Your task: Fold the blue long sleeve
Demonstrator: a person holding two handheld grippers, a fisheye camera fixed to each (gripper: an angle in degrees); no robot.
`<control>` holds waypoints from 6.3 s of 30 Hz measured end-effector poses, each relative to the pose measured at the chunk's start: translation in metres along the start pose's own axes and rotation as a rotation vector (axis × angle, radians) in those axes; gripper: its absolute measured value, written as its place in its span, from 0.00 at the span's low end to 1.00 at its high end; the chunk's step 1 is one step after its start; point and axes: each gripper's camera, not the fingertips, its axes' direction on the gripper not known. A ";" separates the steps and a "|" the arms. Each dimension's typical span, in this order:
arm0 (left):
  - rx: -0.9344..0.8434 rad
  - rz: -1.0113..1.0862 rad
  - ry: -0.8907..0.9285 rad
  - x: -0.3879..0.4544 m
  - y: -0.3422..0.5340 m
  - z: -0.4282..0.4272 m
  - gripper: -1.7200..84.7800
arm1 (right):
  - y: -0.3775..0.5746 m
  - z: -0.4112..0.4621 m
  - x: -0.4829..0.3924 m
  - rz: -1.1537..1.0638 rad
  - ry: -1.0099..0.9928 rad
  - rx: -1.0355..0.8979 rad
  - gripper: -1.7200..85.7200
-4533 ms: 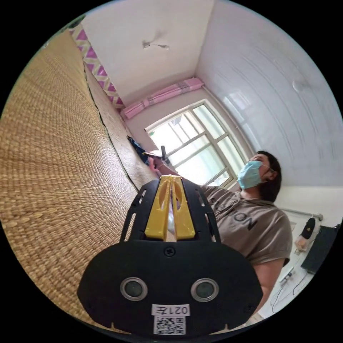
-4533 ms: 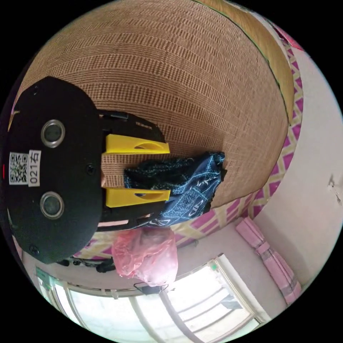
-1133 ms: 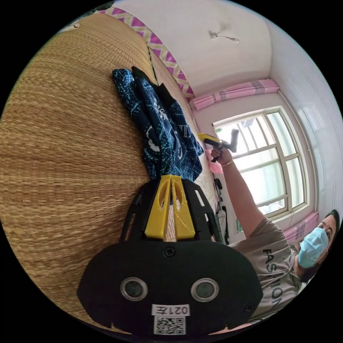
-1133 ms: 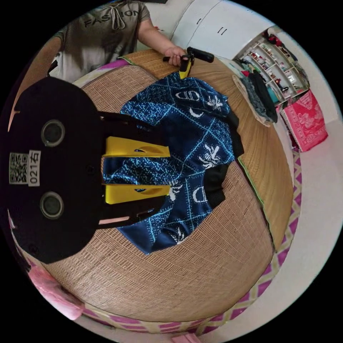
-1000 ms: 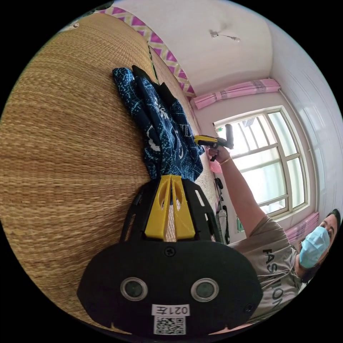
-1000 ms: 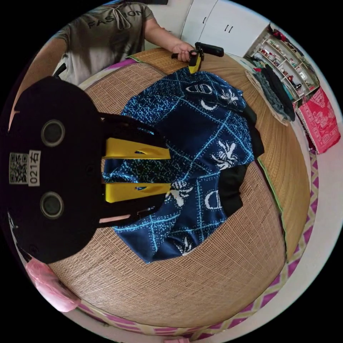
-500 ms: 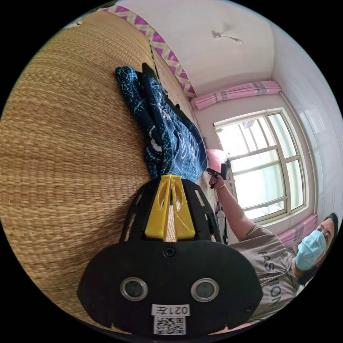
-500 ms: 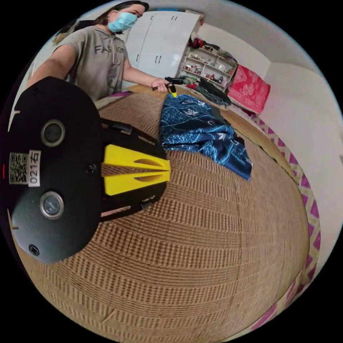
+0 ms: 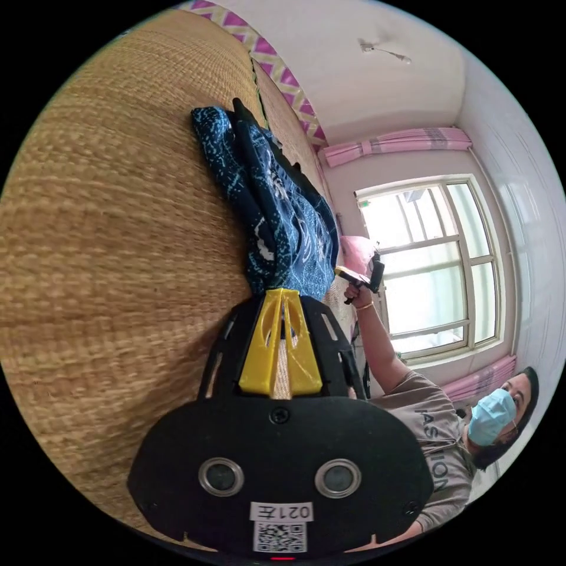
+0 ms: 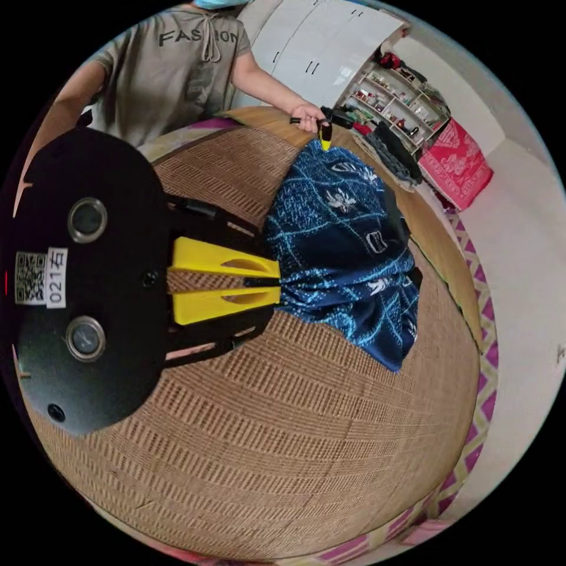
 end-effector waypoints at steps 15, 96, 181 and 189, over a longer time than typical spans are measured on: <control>0.231 0.166 -0.023 0.009 -0.068 -0.126 0.10 | -0.061 -0.033 -0.030 -0.092 -0.078 0.123 0.10; -0.228 0.493 0.011 0.235 0.063 -0.062 0.01 | 0.195 -0.186 -0.154 -0.096 -0.502 0.395 0.01; -0.193 0.951 -0.617 0.567 -0.261 0.179 0.15 | 0.248 -0.326 0.199 0.793 0.424 0.709 0.02; -0.195 0.980 -0.593 0.599 -0.263 0.225 0.15 | 0.404 -0.268 0.253 1.001 -0.066 0.985 0.03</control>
